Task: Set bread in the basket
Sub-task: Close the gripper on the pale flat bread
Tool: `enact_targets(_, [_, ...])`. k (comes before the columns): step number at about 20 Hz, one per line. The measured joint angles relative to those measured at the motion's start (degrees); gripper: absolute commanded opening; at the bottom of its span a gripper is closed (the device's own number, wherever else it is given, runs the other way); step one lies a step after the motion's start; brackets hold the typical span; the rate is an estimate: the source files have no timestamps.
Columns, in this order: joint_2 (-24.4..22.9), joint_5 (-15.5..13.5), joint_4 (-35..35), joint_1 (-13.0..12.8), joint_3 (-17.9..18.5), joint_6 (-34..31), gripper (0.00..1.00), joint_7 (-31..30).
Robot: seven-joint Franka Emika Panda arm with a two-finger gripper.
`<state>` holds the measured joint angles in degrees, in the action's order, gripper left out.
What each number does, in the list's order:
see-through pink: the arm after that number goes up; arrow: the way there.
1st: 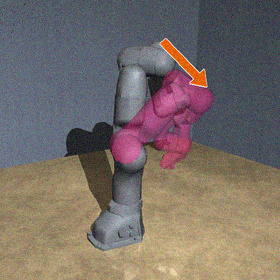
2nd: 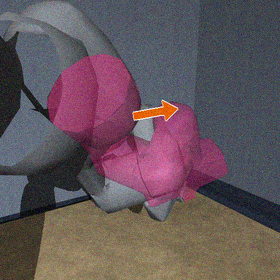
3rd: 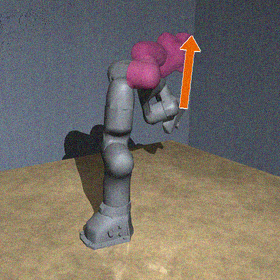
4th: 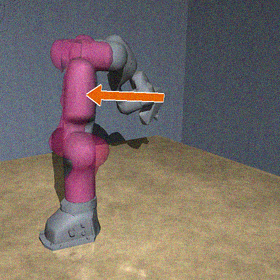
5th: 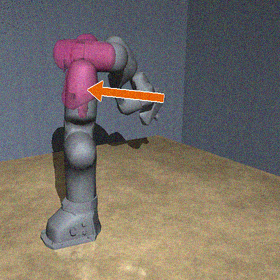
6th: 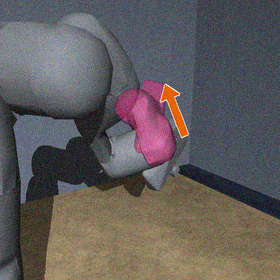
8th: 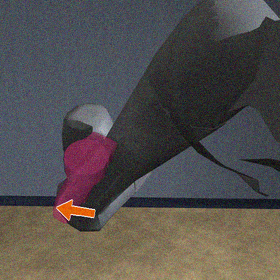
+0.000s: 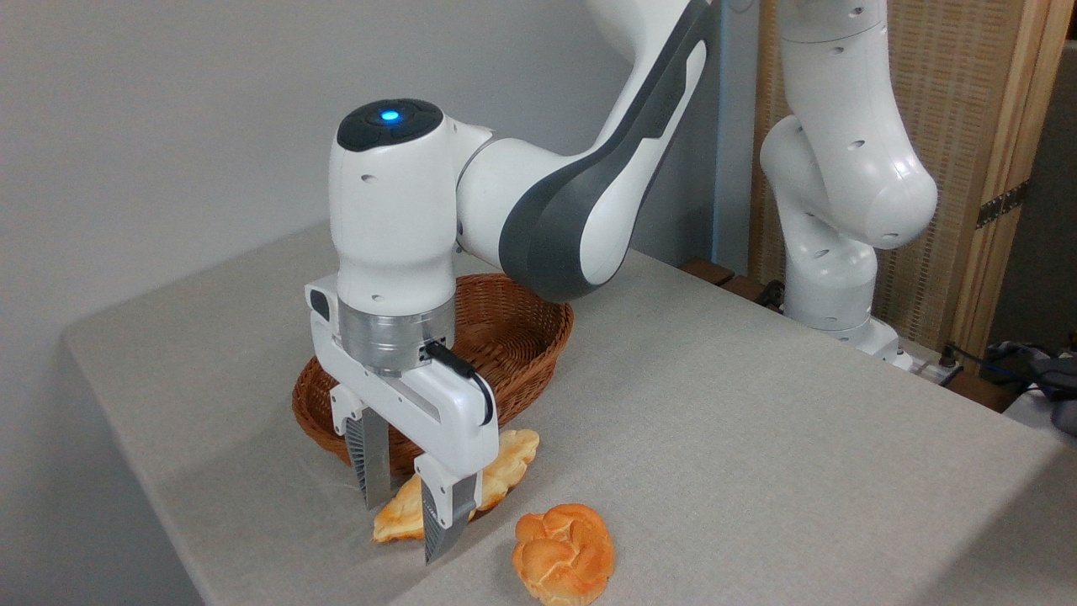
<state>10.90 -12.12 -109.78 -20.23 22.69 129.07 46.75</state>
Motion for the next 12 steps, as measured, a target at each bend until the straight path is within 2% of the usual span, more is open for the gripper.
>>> enact_targets(7, [0.5,0.0,0.0,-0.2,-0.5,0.0,0.98,0.0])
enact_targets(8, [0.6,0.0,0.0,-0.2,-0.8,0.0,0.92,0.0])
enact_targets(12, [1.2,0.0,-0.1,-0.2,-0.9,0.0,0.52,0.0])
